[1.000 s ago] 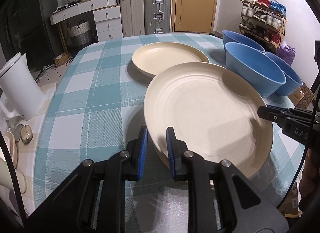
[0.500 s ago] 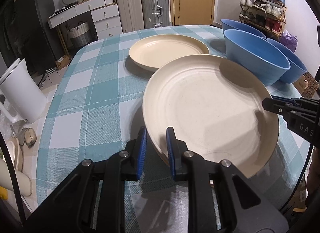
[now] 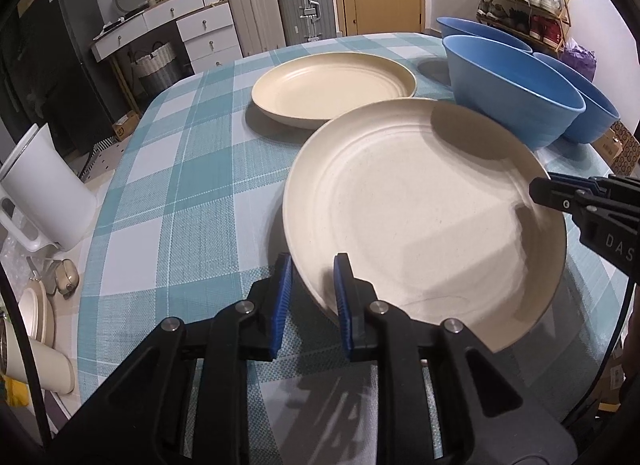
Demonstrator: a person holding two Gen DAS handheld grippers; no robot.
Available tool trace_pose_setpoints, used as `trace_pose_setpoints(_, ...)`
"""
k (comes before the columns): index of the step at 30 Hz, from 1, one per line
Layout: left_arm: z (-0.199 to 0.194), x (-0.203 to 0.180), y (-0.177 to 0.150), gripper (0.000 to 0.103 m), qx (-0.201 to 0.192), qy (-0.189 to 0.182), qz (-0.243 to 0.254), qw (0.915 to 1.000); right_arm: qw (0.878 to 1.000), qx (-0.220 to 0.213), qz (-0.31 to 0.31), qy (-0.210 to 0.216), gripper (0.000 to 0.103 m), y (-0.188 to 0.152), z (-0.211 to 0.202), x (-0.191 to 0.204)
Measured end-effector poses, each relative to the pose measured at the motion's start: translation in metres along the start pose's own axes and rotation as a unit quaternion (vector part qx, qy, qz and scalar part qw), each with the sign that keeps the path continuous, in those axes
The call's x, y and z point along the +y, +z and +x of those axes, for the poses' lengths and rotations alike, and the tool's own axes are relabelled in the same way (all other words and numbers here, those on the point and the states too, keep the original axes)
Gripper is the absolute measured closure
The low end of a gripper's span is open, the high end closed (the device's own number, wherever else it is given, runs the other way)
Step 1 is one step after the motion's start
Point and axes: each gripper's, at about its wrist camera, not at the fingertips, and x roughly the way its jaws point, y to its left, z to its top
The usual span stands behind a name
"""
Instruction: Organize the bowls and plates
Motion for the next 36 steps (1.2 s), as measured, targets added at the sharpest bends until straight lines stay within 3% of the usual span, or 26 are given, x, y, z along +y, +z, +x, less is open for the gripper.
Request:
trace_pose_setpoints(12, 0.000, 0.005, 0.000, 0.085, 0.002, -0.017, -0.011, 0.9998, 1.000, 0.004, 0.002, 0.007, 0.089, -0.001, 0.001, -0.004)
trace_pose_setpoints(15, 0.000, 0.015, 0.001, 0.074, 0.008, -0.023, -0.038, 0.9990, 1.000, 0.001, 0.000, 0.014, 0.087, 0.000, -0.003, -0.006)
trace_pose_setpoints(17, -0.002, 0.020, 0.002, 0.059, 0.007, -0.026, -0.049, 0.9985, 1.000, -0.006, 0.002, 0.017, 0.084, 0.002, -0.010, -0.009)
trace_pose_setpoints(20, -0.011, 0.029, 0.004, 0.041, -0.010, -0.028, -0.063, 0.9976, 1.000, -0.015, 0.003, 0.024, 0.074, 0.004, -0.019, -0.012)
trace_pose_setpoints(22, -0.020, 0.035, 0.006, 0.029, -0.023, -0.030, -0.072, 0.9967, 0.999, -0.026, 0.004, 0.037, 0.054, 0.006, -0.027, -0.015)
trace_pose_setpoints(23, -0.025, 0.038, 0.007, 0.024, -0.028, -0.031, -0.075, 0.9963, 0.999, -0.032, 0.005, 0.043, 0.051, 0.007, -0.032, -0.016)
trace_pose_setpoints(28, -0.048, 0.048, 0.014, 0.018, -0.052, -0.041, -0.091, 0.9937, 0.995, -0.067, -0.008, 0.068, 0.021, 0.015, -0.061, -0.017)
trace_pose_setpoints(29, -0.053, 0.049, 0.015, 0.015, -0.057, -0.041, -0.093, 0.9932, 0.994, -0.077, -0.013, 0.075, 0.021, 0.017, -0.069, -0.017)
trace_pose_setpoints(31, -0.066, 0.053, 0.019, 0.000, -0.069, -0.044, -0.100, 0.9917, 0.992, -0.094, -0.021, 0.087, 0.020, 0.023, -0.083, -0.017)
trace_pose_setpoints(36, -0.095, 0.063, 0.028, 0.001, -0.095, -0.069, -0.116, 0.9863, 0.986, -0.123, -0.030, 0.105, 0.013, 0.040, -0.116, -0.020)
